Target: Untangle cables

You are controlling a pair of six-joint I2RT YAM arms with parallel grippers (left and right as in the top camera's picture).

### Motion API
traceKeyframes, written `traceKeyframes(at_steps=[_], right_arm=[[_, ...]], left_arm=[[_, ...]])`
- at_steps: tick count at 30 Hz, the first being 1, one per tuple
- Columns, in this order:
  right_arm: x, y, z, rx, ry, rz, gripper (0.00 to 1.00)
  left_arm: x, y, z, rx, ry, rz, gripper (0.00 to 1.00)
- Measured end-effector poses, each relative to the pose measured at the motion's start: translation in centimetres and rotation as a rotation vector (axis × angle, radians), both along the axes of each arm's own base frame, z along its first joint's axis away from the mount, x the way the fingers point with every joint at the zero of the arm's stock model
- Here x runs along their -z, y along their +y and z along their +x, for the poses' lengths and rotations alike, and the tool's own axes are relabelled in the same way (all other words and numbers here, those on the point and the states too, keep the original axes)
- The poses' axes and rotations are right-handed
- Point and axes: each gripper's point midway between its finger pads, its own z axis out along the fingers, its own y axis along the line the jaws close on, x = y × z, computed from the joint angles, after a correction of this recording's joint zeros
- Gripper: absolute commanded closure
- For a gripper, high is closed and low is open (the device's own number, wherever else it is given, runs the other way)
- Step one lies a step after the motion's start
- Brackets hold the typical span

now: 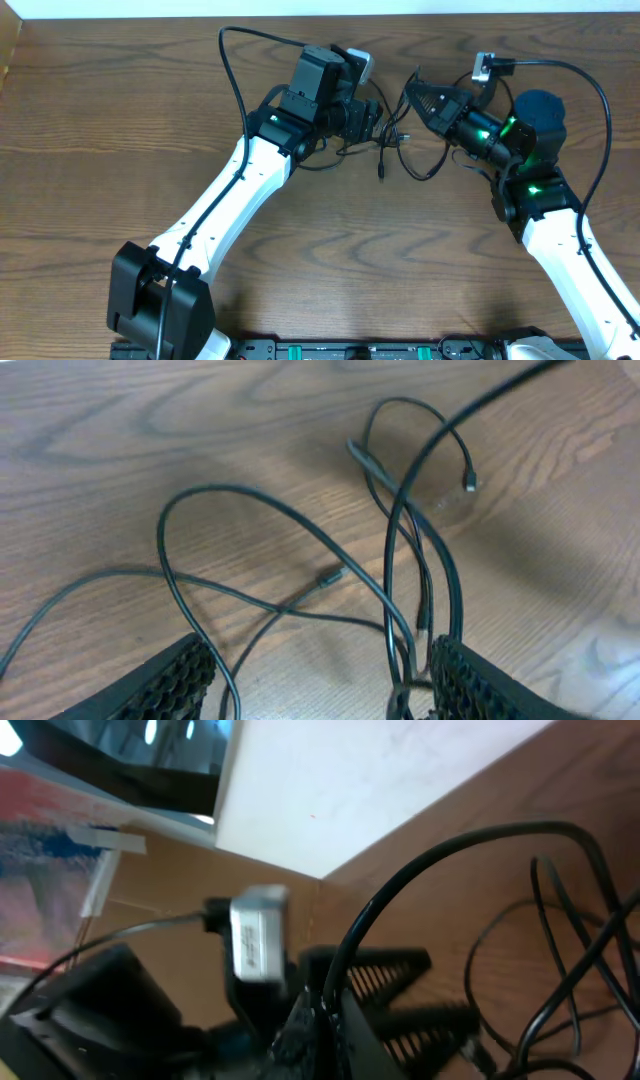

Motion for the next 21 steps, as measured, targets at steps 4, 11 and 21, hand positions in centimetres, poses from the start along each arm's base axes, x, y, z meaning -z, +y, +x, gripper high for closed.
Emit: traceKeyframes(at_steps=[4, 11, 21], right_arm=[[0.0, 0.2, -0.2, -0.018, -0.015, -0.012, 0.99], [-0.2, 0.5, -0.5, -0.048, -0.030, -0.013, 0.99], [-1.4, 1.0, -1.0, -0.093, -0.081, 0.003, 0.99]], left_arm=[[-0.4, -0.4, 0.1, 0.014, -0.011, -0.020, 0.31], [-0.6, -2.2, -2.1, 0.131, 0.058, -0.101, 0.32], [-0.9, -4.2, -4.1, 0.226, 0.093, -0.148, 0.32]])
